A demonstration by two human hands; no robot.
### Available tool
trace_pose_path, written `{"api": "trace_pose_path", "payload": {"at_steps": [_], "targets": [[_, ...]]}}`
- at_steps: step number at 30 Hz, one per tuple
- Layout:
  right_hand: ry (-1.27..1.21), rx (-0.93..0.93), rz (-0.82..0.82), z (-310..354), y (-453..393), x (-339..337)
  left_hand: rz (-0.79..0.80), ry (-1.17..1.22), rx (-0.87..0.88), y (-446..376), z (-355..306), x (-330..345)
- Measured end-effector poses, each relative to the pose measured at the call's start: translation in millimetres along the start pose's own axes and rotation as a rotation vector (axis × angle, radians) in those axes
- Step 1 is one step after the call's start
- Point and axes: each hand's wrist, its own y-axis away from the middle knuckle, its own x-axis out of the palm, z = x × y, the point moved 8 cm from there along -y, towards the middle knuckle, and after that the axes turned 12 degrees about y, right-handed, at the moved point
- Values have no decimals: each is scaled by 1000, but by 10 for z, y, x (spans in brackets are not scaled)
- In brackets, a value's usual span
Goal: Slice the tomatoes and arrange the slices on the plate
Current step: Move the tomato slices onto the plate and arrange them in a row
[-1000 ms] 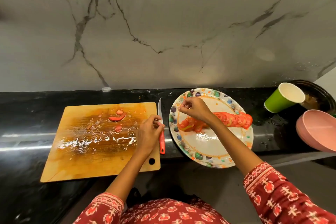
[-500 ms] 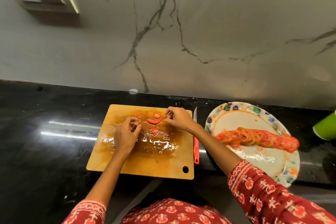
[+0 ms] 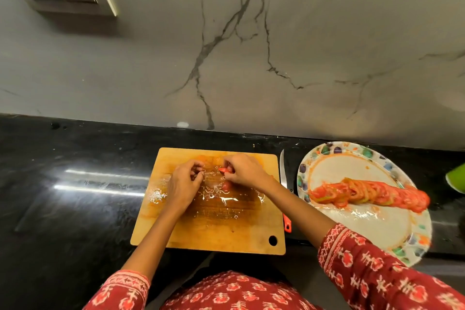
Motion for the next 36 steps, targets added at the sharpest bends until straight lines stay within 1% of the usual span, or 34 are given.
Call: {"api": "trace_pose_path", "payload": {"at_steps": [2,6,9,11,16,21,27,30,32,36], "targets": [[-219,98,-21,-167,11,-107,32,12,18,-8,-13,33],[-412,179,-44,-407,89,-313,134,-22,42,-7,-49,118],[-601,242,-57,-547,180,-325,209,-55,65,16,-138,208],[-670,264,-38,-585,253,-301,245,-73,76,40,-205,263],[-660,252,-58,-610,409,-315,301,-147,68,65,-319,409],[-663,277,-67,-693,527,-314,328,-153,-8,67,-326,487],[-638,319,-50,-790,630,-299,385,-189,-50,76,-398,559],[-629,288,-54,-826,708,-365,398,-222,-46,90,-401,592],[-633,292,-97,-940,801,-485,381,-219,-15,102,-434,613],[-633,380,-227,-1358,1143,-829,347,-156,18,131,-567,677]]}}
